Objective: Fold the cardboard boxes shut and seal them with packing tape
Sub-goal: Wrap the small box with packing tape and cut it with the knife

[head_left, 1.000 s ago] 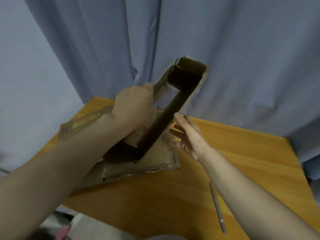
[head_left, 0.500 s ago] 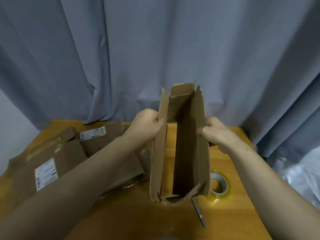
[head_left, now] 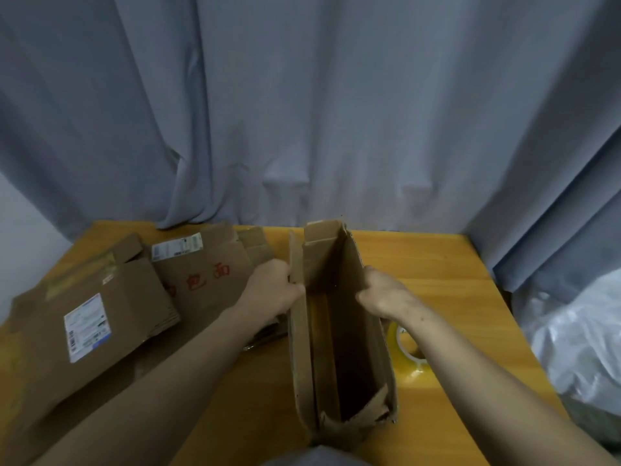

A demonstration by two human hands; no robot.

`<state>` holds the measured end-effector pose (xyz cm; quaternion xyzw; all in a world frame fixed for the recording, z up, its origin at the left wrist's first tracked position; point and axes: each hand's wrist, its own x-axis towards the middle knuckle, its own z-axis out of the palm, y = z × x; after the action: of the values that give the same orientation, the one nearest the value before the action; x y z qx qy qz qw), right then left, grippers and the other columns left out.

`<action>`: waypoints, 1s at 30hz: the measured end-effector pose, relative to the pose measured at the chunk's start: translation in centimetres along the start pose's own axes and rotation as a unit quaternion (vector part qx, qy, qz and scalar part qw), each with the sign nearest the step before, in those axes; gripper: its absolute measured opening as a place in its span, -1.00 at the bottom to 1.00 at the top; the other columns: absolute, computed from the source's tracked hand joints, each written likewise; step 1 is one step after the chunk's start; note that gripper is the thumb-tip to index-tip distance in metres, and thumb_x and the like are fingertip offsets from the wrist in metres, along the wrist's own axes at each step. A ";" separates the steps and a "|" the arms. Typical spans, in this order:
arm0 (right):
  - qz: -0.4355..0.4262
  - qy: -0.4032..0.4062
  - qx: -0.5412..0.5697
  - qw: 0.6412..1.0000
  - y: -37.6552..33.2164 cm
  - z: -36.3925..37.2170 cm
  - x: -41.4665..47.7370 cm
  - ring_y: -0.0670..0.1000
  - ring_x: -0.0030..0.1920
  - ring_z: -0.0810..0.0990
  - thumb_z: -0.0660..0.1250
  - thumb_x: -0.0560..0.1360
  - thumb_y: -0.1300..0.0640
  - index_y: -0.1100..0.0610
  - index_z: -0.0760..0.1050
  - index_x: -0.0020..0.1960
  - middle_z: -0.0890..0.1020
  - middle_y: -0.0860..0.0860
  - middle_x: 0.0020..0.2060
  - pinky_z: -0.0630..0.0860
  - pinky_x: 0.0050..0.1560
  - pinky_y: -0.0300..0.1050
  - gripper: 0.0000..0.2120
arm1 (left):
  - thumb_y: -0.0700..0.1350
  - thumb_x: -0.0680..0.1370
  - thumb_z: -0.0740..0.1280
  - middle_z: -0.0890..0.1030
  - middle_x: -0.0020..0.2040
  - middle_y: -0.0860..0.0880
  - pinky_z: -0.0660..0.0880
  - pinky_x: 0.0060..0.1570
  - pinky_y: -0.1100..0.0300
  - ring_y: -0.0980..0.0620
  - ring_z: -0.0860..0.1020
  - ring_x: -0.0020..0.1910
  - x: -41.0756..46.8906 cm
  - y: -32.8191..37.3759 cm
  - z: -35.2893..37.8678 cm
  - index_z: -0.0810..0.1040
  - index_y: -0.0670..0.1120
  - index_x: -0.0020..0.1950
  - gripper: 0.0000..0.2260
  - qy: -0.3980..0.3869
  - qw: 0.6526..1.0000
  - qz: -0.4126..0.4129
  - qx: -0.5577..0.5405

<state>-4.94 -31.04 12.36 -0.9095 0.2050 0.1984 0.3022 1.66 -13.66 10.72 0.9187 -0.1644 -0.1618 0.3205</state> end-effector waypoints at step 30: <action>-0.184 0.108 -0.052 0.976 1.7 0.5 1.5 -0.13 0.51 -0.05 0.19 0.53 0.38 0.13 0.03 0.55 -0.18 -0.12 0.53 -0.02 0.32 -0.41 -0.34 | -0.25 0.40 0.46 -0.08 0.57 -0.11 -0.15 0.51 0.03 -0.05 -0.08 0.55 7.3 4.7 -0.4 -0.29 -0.12 0.54 0.02 -0.089 0.918 0.125 0.366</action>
<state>-4.64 -32.36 10.41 -0.9623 0.0550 0.0501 0.2617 7.43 -19.85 12.66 0.9255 -0.3539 -0.1297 -0.0365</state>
